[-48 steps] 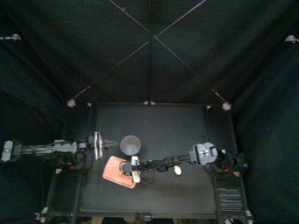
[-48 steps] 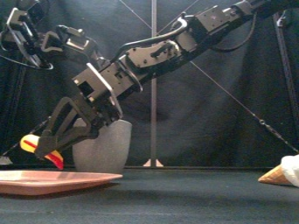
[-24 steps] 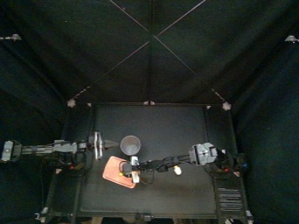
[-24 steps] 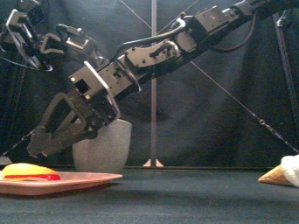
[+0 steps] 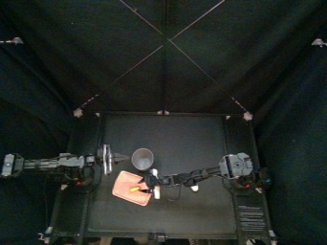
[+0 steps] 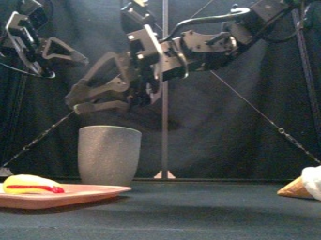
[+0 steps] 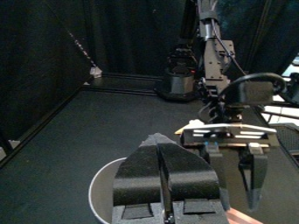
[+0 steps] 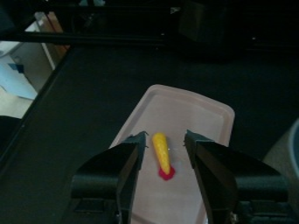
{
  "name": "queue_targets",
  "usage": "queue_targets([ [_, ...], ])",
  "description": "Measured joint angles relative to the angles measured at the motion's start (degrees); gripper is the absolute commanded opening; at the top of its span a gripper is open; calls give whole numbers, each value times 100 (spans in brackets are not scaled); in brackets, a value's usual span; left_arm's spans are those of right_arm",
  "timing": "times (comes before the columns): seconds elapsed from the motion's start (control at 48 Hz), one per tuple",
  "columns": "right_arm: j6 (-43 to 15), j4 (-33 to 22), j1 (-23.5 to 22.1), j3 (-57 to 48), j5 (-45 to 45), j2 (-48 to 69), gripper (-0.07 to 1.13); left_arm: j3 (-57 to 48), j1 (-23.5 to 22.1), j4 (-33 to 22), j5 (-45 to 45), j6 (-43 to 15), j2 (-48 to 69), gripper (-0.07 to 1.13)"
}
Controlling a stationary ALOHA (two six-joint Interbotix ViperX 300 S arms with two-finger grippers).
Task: Pick the shrimp then place it on the pink plate
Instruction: Drop shrimp on the pink plate and return to neutral
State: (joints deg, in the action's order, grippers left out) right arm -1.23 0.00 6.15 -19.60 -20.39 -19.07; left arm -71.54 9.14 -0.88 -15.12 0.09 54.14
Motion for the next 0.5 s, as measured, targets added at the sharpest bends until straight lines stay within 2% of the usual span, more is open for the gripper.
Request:
queue_targets([
  [0.271,0,598,35,-1230,-1134,791,80,0,0,-9,0,0,0,6],
  [0.5,18,932,158,-2426,-2637,1521,80,-53,-9,-97,0,0,0,6],
])
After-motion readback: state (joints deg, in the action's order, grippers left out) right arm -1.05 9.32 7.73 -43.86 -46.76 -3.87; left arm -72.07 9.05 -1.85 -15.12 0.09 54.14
